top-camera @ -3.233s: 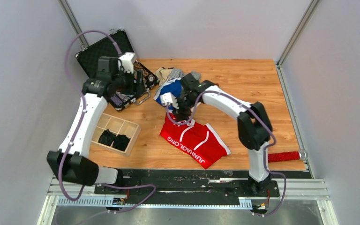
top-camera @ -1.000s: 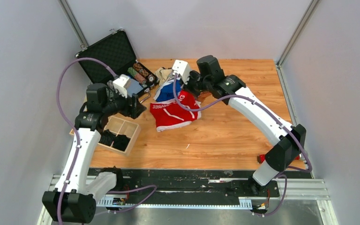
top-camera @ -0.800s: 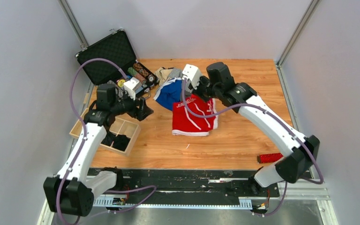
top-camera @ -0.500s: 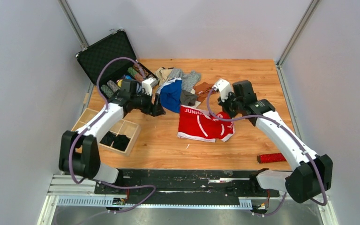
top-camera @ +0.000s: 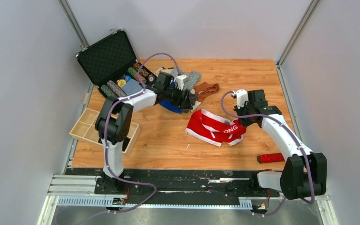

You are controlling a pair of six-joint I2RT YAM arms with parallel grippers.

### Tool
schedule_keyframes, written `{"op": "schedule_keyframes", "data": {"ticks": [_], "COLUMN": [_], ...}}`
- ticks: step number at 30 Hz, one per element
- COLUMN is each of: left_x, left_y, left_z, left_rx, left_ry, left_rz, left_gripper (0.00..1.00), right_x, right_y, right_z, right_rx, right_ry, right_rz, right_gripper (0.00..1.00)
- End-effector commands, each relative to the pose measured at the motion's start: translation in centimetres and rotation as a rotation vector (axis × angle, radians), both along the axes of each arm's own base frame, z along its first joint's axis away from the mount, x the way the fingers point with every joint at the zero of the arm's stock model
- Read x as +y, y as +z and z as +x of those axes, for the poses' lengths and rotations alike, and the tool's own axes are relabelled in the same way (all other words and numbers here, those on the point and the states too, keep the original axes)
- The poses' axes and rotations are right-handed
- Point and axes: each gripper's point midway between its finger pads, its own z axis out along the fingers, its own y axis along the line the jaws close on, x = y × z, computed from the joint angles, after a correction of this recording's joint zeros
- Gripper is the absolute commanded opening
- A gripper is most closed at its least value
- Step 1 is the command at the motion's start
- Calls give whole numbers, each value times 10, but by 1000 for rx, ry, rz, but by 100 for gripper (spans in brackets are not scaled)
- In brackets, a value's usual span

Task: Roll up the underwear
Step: Flatten out the underwear at the center of the board.

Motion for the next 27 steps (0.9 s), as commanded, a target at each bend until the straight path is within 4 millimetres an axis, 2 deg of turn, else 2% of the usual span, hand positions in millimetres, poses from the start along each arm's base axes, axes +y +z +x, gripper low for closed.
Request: {"op": "schedule_keyframes", "data": {"ticks": [1, 3, 7, 8, 9, 10, 11, 13, 19, 23, 27], "left_x": [-37, -41, -42, -42, -42, -41, -42, -42, -52, -62, -68], "left_y": [35, 37, 28, 21, 19, 12, 9, -6, -24, -32, -33], "left_z": [5, 1, -6, -9, -10, -15, -15, -21, -28, -13, -8], "left_rx": [-245, -357, -457, -425, -475, -431, -478, -459, -461, -459, -431], "left_ry": [-291, -393, -570, -607, -672, -707, -765, -835, -905, -815, -786], "left_rz": [-153, -139, -98, -84, -79, -67, -62, -40, 8, 67, 65], "left_gripper": [75, 76, 79, 79, 78, 78, 78, 77, 74, 73, 73], "right_x": [5, 6, 7, 7, 8, 8, 8, 8, 8, 8, 8], "right_y": [14, 13, 16, 17, 17, 18, 19, 20, 19, 18, 17], "right_z": [18, 18, 23, 25, 26, 27, 29, 30, 32, 32, 32], "right_rx": [-58, -51, -52, -52, -52, -53, -55, -56, -47, -40, -37], "right_ry": [-23, -27, -39, -40, -41, -43, -44, -46, -54, -55, -57], "right_rz": [43, 52, 70, 73, 75, 78, 80, 83, 95, 98, 103], "right_gripper": [0, 0, 0, 0, 0, 0, 0, 0, 0, 0, 0]}}
